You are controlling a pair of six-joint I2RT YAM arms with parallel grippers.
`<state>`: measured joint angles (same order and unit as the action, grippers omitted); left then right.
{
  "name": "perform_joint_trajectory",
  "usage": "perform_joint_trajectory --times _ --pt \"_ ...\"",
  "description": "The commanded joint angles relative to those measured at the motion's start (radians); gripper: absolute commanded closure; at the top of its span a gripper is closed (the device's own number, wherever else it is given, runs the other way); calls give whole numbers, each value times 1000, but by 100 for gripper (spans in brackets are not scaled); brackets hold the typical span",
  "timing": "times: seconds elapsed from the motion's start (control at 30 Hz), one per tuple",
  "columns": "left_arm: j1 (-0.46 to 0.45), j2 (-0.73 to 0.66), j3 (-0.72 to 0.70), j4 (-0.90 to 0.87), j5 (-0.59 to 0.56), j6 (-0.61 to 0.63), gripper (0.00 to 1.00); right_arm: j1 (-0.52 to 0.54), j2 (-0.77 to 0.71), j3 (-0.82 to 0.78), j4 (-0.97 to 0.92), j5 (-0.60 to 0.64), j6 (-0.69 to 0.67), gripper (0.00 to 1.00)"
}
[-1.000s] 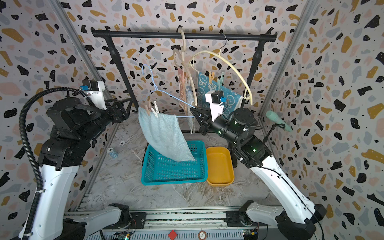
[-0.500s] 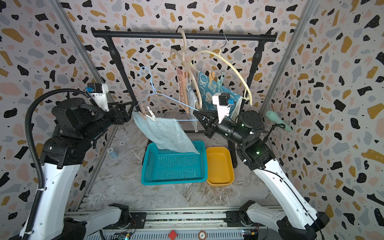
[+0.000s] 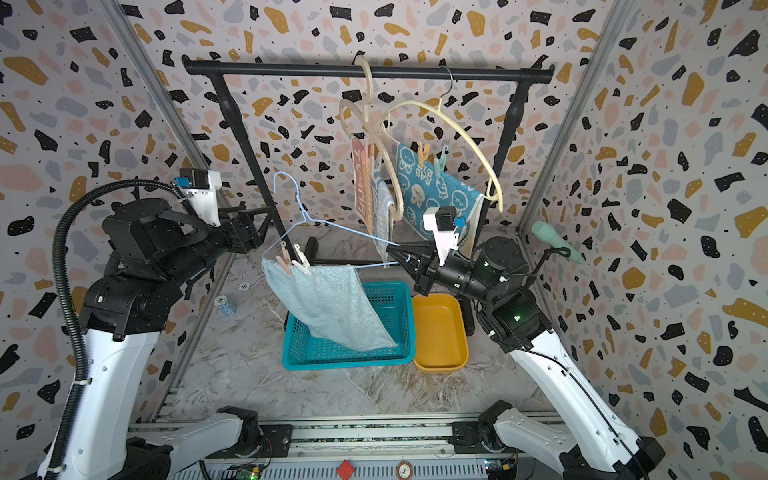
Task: Remove the clothespins securing towels to the hanger
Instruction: Pick up the hanger from the clothesline.
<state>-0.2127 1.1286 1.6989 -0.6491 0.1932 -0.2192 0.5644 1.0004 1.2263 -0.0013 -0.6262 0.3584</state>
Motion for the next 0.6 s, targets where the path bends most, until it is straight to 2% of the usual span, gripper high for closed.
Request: perform_joint_trajectory --times 0.0,0.33,0.57 --pt "-4 -25 -23 40 47 11 29 -24 -41 -52 100 -74 50 100" --pt "-28 -101 -211 59 82 -18 31 -64 -132 -284 286 -169 131 100" --pt "-119 -178 -310 102 42 -36 30 -115 -138 -422 489 -233 228 100"
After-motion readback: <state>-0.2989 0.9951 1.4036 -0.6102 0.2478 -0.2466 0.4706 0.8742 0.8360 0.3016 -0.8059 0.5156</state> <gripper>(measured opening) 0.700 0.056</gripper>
